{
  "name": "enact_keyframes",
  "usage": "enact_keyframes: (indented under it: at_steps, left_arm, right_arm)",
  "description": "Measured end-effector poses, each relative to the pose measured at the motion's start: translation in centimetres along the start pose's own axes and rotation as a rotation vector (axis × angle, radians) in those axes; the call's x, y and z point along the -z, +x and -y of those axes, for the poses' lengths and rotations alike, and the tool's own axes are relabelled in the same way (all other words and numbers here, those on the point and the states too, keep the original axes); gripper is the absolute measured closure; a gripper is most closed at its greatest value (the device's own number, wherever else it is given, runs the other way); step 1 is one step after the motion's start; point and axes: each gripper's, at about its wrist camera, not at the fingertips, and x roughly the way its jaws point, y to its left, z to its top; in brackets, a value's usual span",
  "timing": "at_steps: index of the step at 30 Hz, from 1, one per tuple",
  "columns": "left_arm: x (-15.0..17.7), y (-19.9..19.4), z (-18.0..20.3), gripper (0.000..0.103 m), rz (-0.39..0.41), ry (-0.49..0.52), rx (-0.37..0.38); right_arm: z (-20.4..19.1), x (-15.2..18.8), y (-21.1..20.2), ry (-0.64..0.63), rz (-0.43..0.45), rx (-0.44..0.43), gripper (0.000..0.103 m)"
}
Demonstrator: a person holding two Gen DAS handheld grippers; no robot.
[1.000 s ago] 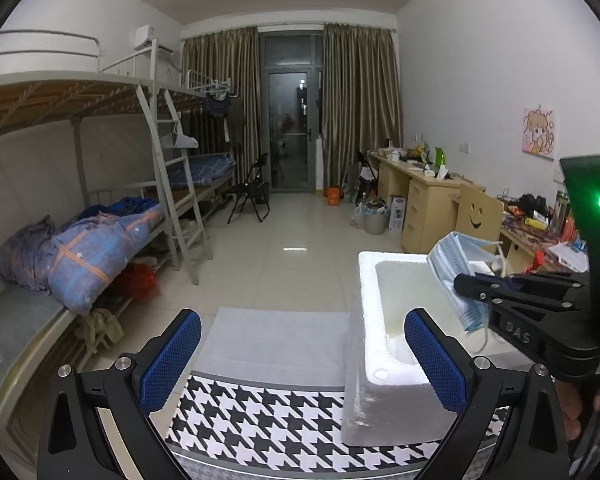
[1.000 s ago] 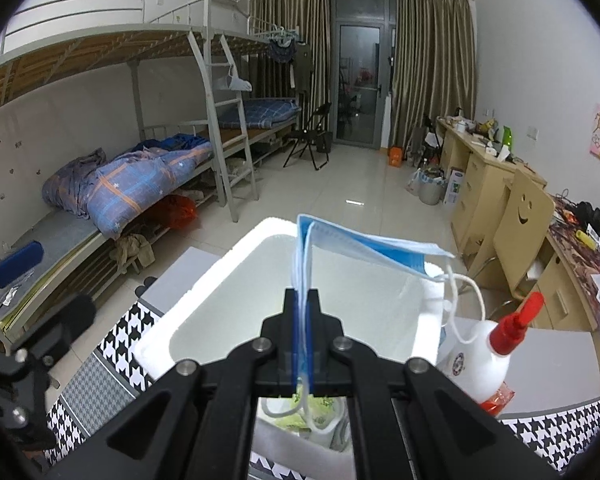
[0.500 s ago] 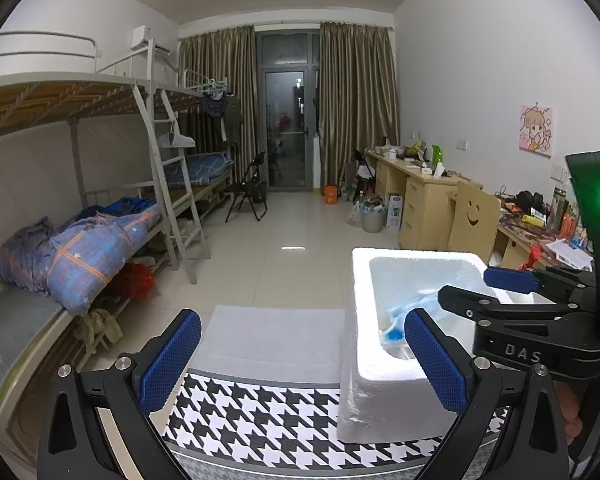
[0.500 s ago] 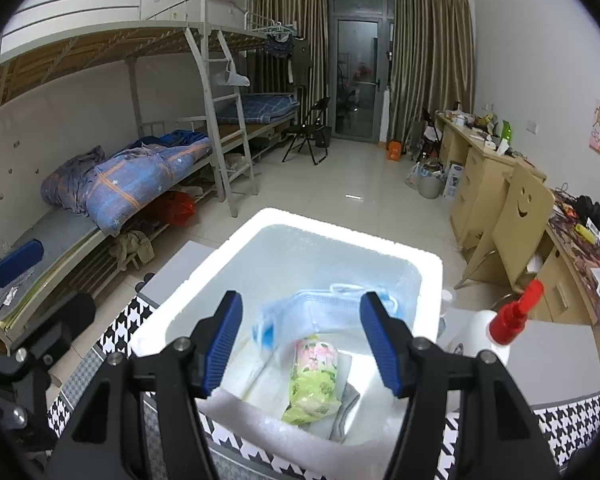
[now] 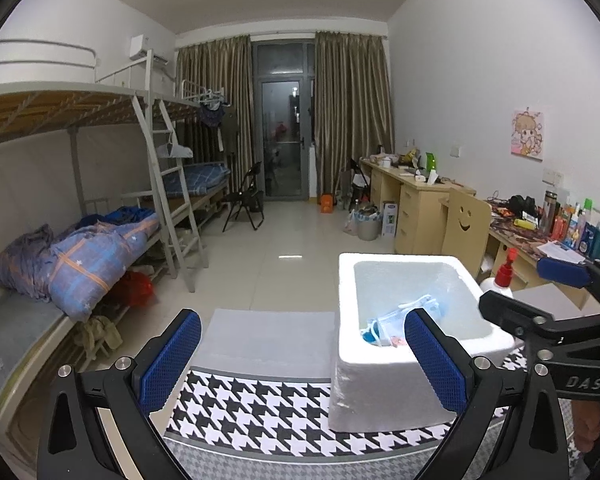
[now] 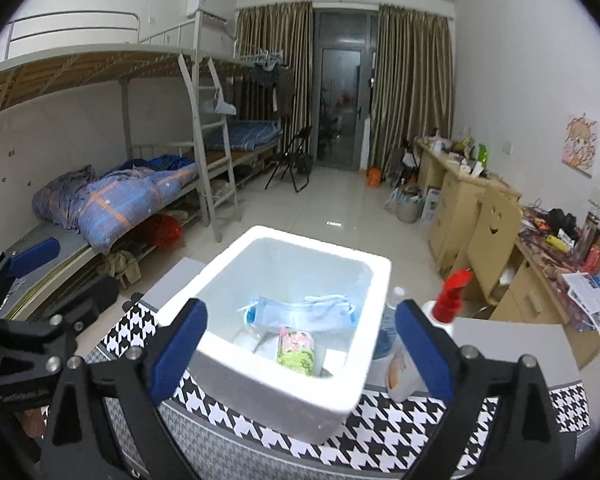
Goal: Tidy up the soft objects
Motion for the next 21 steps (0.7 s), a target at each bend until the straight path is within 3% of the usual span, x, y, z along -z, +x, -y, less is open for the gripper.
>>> enact_keyframes:
  at_steps: [21]
  left_arm:
    - [1.6,-7.7,2.7,0.001,0.084,0.018,0.105]
  right_arm:
    - [0.7,3.4,-9.1,0.031,0.095,0.024,0.005]
